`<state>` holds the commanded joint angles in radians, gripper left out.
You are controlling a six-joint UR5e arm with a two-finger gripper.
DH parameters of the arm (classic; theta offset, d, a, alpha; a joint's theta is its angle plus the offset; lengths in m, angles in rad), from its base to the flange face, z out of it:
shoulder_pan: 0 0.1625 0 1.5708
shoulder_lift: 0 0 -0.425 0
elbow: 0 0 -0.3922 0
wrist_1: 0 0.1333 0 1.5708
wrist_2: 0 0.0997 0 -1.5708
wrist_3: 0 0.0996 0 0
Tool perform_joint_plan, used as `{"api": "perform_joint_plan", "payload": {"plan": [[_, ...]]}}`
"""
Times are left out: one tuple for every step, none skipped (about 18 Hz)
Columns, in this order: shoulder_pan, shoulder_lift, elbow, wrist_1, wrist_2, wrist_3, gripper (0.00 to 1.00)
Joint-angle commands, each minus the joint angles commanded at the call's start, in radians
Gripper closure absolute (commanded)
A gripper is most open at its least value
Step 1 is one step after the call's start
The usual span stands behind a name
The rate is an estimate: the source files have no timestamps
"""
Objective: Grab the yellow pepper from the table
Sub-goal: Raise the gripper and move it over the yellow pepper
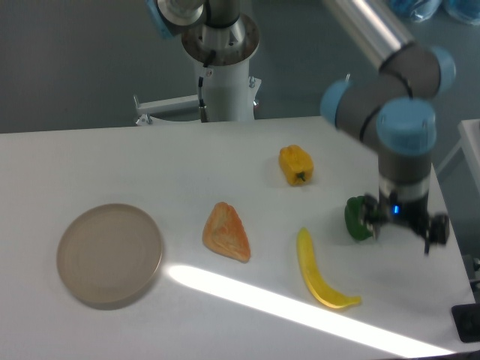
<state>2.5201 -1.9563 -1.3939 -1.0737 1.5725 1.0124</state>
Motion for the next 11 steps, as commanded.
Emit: {"api": "perform_joint_plan", "payload": {"plan": [[0.011,0.031,-0.049,-0.008,-0.02,-0.002,0.0],[0.026,0.055,-0.103,-0.008,-0.04,-0.006,0.0],[0.045,0.095,-0.153,-0.006,-0.055,-0.021,0.0],[0.06,0.13,-0.202,-0.003,-0.069,-0.043,0.0],[0.068,0.154,-0.245,0.0,-0.083,-0.066,0.0],[0.074,0.171,-0.278,0.001,-0.089,-0.09,0.0],[0.081,0.186,-0.312,0.001,-0.089,-0.109,0.0],[0.088,0.2,-0.345,0.001,-0.091,-0.13,0.0],[0.091,0.21,-0.374,0.004,-0.106,-0.168,0.0],[0.089,0.214,-0.402,0.011,-0.129,-0.205,0.0],[0.086,0.226,-0.431,0.015,-0.141,-0.225,0.0]]}}
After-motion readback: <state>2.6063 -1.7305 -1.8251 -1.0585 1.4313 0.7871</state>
